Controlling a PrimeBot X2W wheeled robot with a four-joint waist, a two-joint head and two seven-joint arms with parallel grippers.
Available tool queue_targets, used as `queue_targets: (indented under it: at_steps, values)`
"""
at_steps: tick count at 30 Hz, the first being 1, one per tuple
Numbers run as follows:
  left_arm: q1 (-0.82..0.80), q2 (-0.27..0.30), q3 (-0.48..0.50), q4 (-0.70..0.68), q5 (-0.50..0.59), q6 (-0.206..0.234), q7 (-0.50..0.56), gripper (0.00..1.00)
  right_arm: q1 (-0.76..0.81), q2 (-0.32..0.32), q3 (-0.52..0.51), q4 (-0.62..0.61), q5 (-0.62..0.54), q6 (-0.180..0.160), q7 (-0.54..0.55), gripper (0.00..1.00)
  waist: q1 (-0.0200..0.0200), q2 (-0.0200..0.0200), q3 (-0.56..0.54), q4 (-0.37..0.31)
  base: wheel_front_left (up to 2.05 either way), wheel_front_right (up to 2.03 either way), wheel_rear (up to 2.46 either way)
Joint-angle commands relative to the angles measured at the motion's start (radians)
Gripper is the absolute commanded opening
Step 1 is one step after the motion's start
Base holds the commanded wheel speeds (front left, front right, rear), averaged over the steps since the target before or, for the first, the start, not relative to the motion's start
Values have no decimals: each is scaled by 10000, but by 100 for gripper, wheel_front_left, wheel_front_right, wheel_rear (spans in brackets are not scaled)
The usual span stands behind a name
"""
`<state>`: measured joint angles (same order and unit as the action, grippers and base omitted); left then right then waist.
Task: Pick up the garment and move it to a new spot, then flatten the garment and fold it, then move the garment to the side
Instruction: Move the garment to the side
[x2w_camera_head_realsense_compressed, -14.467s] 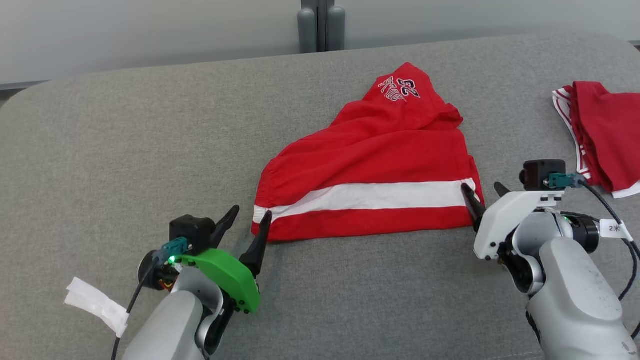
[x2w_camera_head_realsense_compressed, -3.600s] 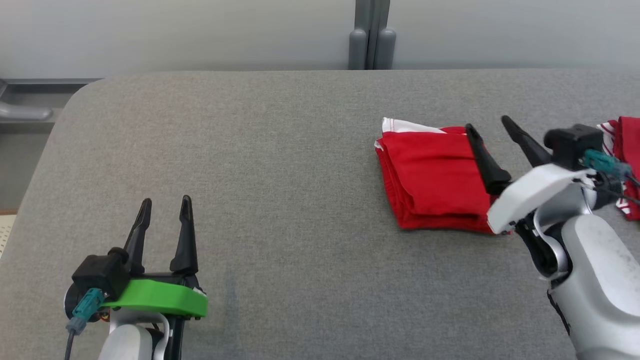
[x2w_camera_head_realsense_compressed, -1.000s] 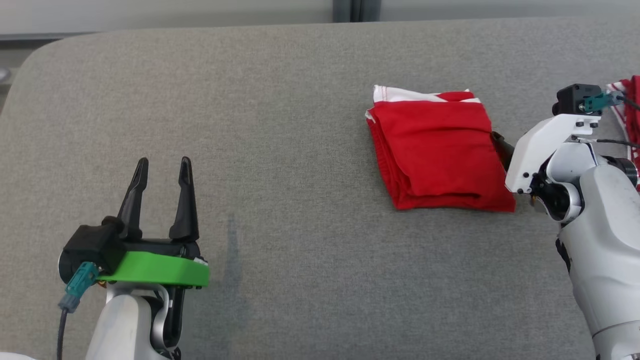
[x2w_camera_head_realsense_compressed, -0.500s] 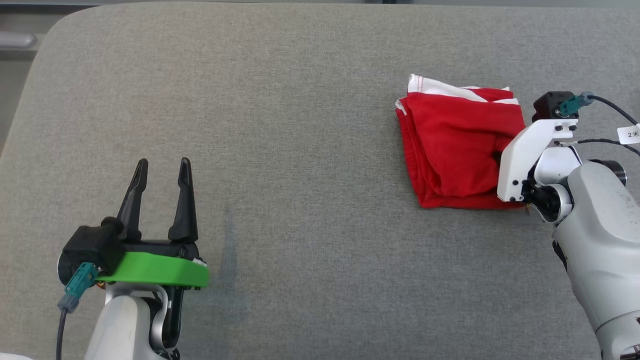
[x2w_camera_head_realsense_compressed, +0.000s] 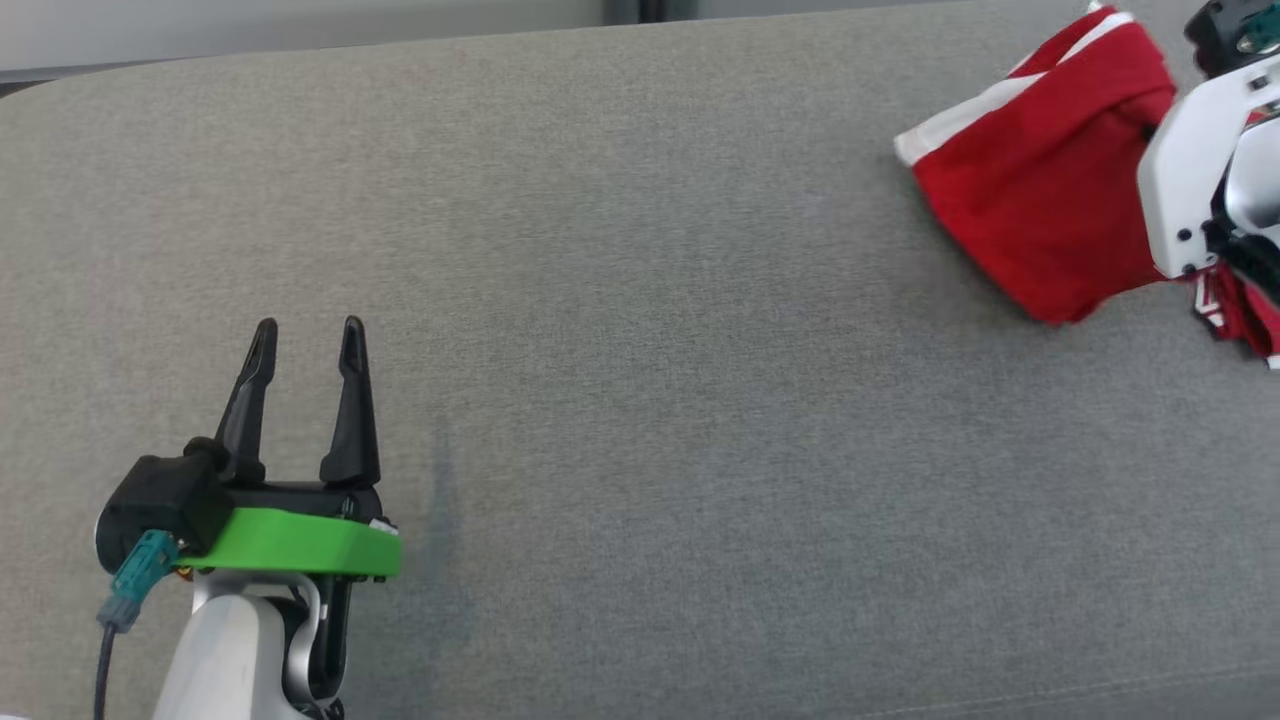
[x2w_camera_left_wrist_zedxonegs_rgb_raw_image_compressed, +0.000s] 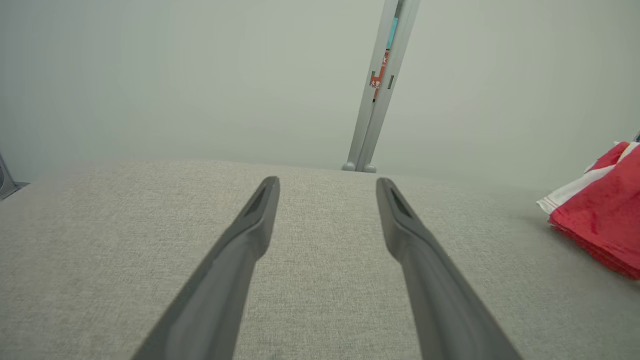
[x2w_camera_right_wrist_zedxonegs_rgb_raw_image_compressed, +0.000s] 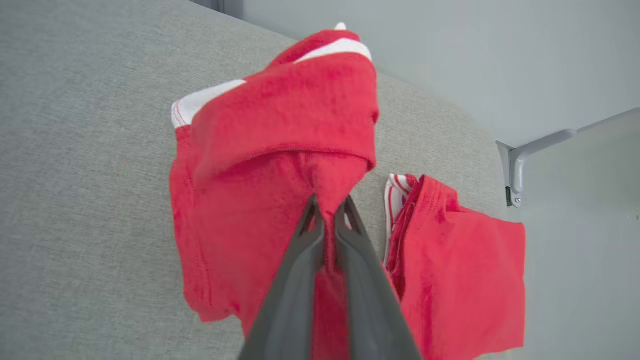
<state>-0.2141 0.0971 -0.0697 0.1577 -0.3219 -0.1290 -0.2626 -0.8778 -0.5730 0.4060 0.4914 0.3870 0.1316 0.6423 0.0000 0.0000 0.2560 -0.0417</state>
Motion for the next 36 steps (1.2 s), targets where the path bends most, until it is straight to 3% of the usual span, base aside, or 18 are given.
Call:
queue_targets:
  at_steps: [1, 5, 14, 20, 26, 34, 36]
  values:
    - [-185, 111, -52, -55, 23, -22, -24, 100, -148, -252, 65, -153, 17, -20, -23, 0, 0, 0, 346, -586, 0, 0, 0]
    - [-447, 220, -140, -104, 33, -22, -24, 100, -324, -891, 78, -328, -72, -20, -275, 0, 0, 0, 785, -961, 0, 0, 0]
    - [-1123, 693, -385, -304, 89, -22, -24, 100, -258, -1273, -1099, 655, -116, -20, -1691, 0, 0, 0, 1984, -1392, 0, 0, 0]
    - [-1448, 1006, -562, -449, 42, -22, -24, 100, 139, -1474, -2642, 1693, -660, -20, -2833, 0, 0, 0, 2549, -1322, 0, 0, 0]
    - [-1568, 1307, -667, -644, 26, -22, -24, 100, 348, -1229, -3957, 2415, -1777, -20, -3829, 0, 0, 0, 2920, -1085, 0, 0, 0]
    - [-1341, 1534, -679, -894, -5, -22, -24, 100, -35, -946, -5403, 2497, -4308, -20, -4684, 0, 0, 0, 3164, -823, 0, 0, 0]
    - [-1281, 1547, -707, -925, -13, -22, -24, 100, -21, -833, -5758, 2368, -4913, -22, -4981, 37, 0, 0, 3157, -776, 0, 0, 0]
